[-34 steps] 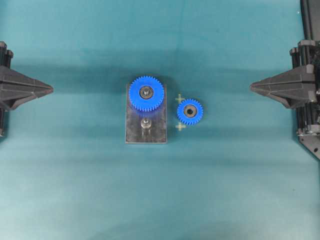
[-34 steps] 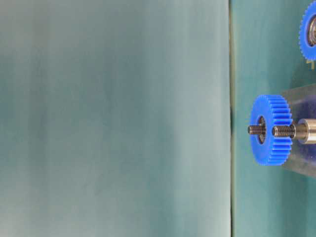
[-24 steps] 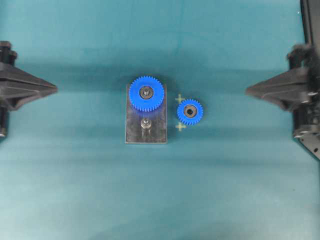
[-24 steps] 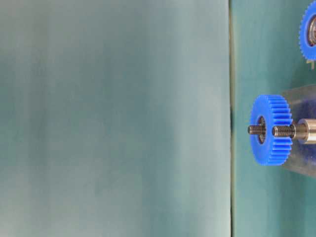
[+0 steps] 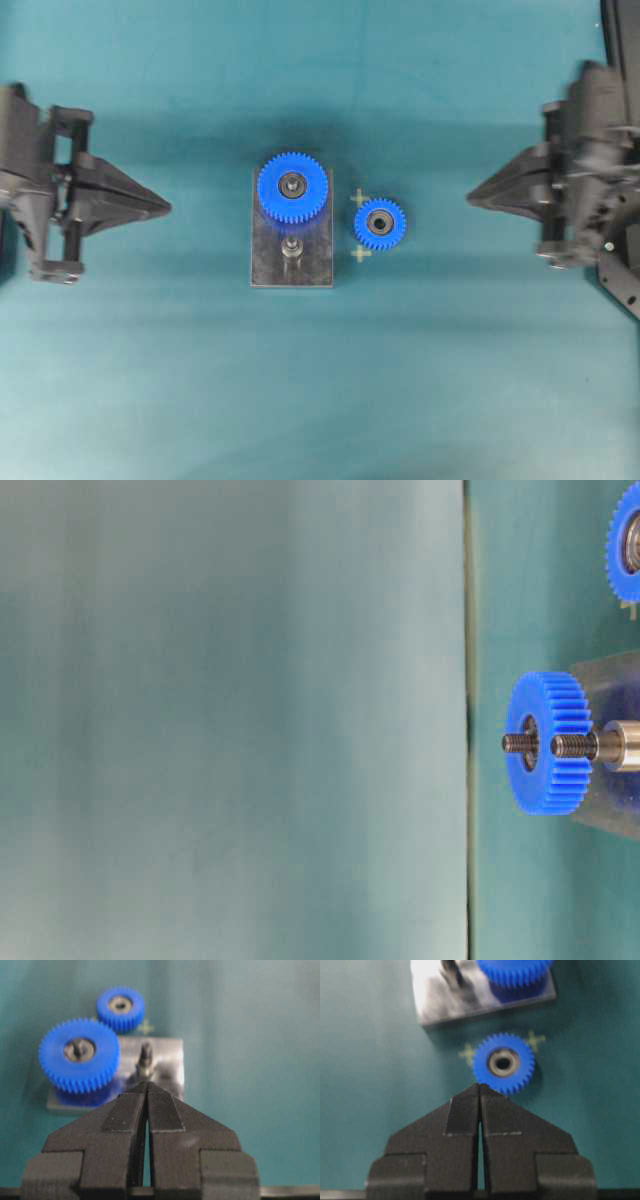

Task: Fit the small gear onto the shaft.
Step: 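Move the right gripper left toward the small blue gear, then lower the right gripper over the small blue gear and grasp it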

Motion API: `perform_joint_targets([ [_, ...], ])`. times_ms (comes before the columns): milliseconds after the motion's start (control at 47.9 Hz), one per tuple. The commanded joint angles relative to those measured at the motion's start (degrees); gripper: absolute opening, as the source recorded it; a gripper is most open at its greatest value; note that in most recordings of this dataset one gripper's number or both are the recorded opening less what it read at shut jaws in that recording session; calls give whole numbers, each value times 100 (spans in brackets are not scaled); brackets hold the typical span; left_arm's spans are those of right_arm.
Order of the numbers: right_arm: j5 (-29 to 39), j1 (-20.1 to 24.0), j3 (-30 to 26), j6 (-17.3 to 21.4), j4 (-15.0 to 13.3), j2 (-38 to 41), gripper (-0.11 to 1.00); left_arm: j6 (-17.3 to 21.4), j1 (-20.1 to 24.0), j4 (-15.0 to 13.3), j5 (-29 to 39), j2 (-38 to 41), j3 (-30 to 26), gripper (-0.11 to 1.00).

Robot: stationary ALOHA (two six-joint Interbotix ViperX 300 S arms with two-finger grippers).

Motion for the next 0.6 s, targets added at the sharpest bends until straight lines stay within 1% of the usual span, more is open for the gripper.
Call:
perform_joint_targets([
  [0,176,-193,-413,123,18,475,1,0,-9,9,35,79,-176,0],
  [146,571,-431,-782,378,18,1274,1,-9,-26,9,18,132,-202,0],
  [271,729,-483,-1125,352,9,1863,2,-9,-44,18,44,167,-211,0],
  [334,738,-501,-1266,343,18,2153,7,-9,-62,9,53,167,-202,0],
  [375,729,-510,-1327,343,9,2303,15,-9,-62,18,53,158,-185,0],
  [459,721,-510,-1406,378,-26,2593,37,-9,-62,9,53,167,-176,0],
  [584,677,-501,-1529,360,-149,2988,76,-9,-62,9,44,167,-185,0],
])
